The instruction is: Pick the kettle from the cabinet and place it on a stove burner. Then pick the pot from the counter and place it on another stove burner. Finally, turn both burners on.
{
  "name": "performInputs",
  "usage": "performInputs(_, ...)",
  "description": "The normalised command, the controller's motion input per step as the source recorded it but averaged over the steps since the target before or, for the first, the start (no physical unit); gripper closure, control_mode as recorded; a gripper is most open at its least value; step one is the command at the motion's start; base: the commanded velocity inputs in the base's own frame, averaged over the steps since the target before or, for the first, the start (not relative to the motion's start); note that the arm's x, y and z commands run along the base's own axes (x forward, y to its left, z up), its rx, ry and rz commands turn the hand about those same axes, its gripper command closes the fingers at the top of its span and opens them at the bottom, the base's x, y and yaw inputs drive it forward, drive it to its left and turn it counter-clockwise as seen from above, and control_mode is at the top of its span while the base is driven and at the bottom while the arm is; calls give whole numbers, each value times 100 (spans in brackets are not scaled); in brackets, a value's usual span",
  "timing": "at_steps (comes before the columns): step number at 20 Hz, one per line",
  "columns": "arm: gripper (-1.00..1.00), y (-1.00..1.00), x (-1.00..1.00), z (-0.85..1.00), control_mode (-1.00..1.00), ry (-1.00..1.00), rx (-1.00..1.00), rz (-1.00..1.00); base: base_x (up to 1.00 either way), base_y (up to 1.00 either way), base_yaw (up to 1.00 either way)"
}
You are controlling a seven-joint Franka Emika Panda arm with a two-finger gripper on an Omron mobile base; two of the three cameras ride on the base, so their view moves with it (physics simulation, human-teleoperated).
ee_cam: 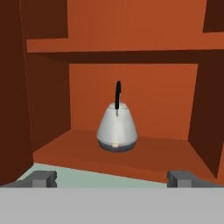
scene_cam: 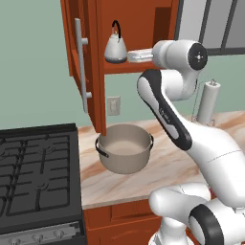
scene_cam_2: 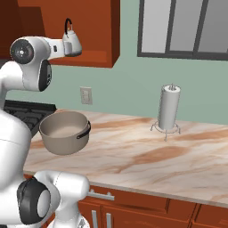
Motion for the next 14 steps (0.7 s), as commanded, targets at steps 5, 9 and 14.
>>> performInputs(5, -100, 0, 27, 2, -100, 0, 0, 1, 0, 0, 0)
performInputs(9, -100, 0, 29, 6, -100, 0, 0, 0, 0, 0, 0)
performInputs(14, -100, 0, 34, 3, -100, 0, 0, 1, 0, 0, 0)
